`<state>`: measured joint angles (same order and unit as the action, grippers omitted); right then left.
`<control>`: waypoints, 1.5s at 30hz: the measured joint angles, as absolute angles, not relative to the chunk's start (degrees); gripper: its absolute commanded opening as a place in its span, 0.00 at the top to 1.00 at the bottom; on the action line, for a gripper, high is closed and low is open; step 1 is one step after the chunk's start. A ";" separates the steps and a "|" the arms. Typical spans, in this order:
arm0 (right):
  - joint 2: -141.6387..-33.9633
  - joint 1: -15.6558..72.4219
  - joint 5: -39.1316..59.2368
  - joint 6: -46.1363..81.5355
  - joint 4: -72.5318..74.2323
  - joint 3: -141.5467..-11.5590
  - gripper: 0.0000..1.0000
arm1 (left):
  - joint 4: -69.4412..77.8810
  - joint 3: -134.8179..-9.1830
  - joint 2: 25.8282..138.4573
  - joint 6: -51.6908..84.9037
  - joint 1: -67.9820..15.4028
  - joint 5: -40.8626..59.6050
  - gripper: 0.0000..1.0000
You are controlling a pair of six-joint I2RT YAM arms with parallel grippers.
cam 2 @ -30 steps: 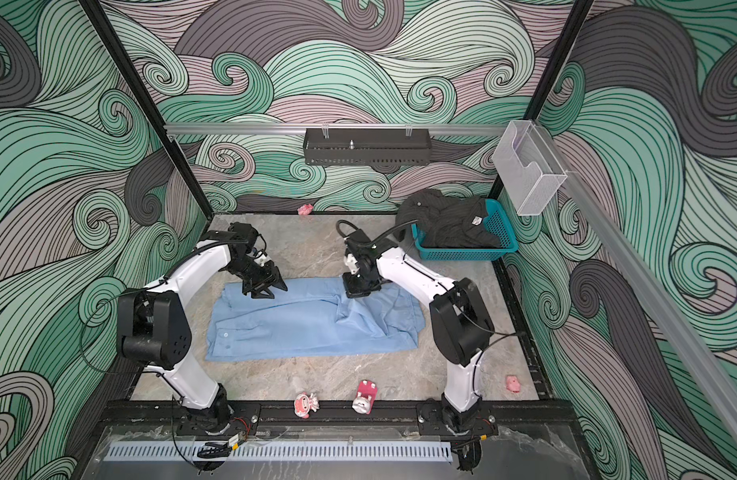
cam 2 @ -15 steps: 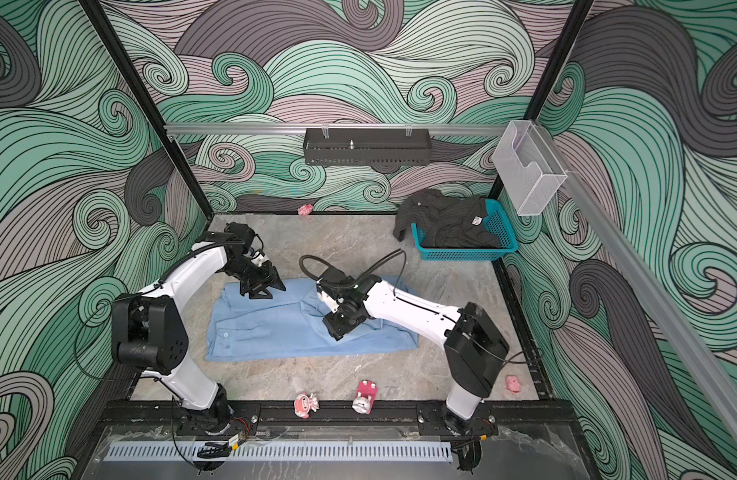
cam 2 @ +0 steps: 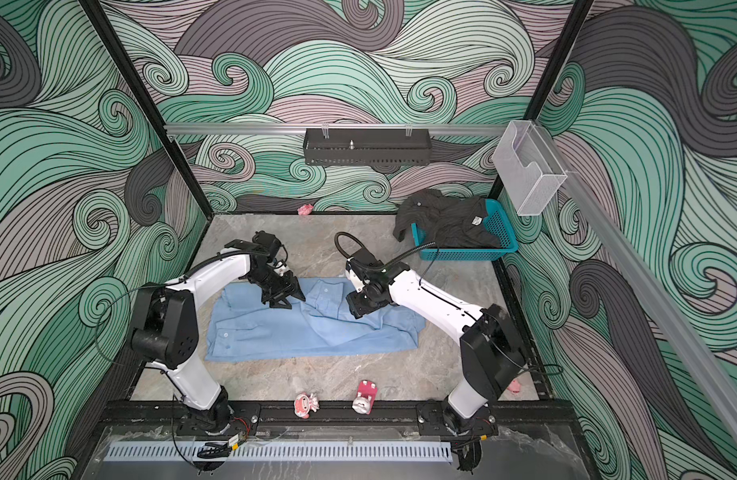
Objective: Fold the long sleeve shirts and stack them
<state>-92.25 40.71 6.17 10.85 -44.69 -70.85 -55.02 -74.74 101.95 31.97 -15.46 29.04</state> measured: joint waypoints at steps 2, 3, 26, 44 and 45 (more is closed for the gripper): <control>-91.94 39.97 6.24 10.87 -44.38 -69.56 0.41 | -55.13 -77.62 105.32 31.75 -16.03 27.97 0.46; -91.64 39.53 6.28 10.87 -44.31 -68.88 0.41 | -55.42 -79.79 107.18 31.35 -16.36 27.11 0.46; -87.66 35.62 7.14 10.46 -43.46 -67.02 0.41 | -69.89 -105.73 129.97 18.20 -20.78 23.64 1.00; -84.31 35.57 8.25 10.24 -42.22 -64.51 0.44 | -72.25 -75.44 92.27 33.04 -18.24 19.64 1.00; -83.81 35.68 8.36 10.02 -41.78 -64.10 0.44 | -72.25 -73.67 91.55 33.69 -18.04 19.97 1.00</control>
<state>-83.81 35.68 8.36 10.02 -41.78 -64.10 -72.25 -73.67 91.55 33.69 -18.04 19.97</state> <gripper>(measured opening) 0.564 0.048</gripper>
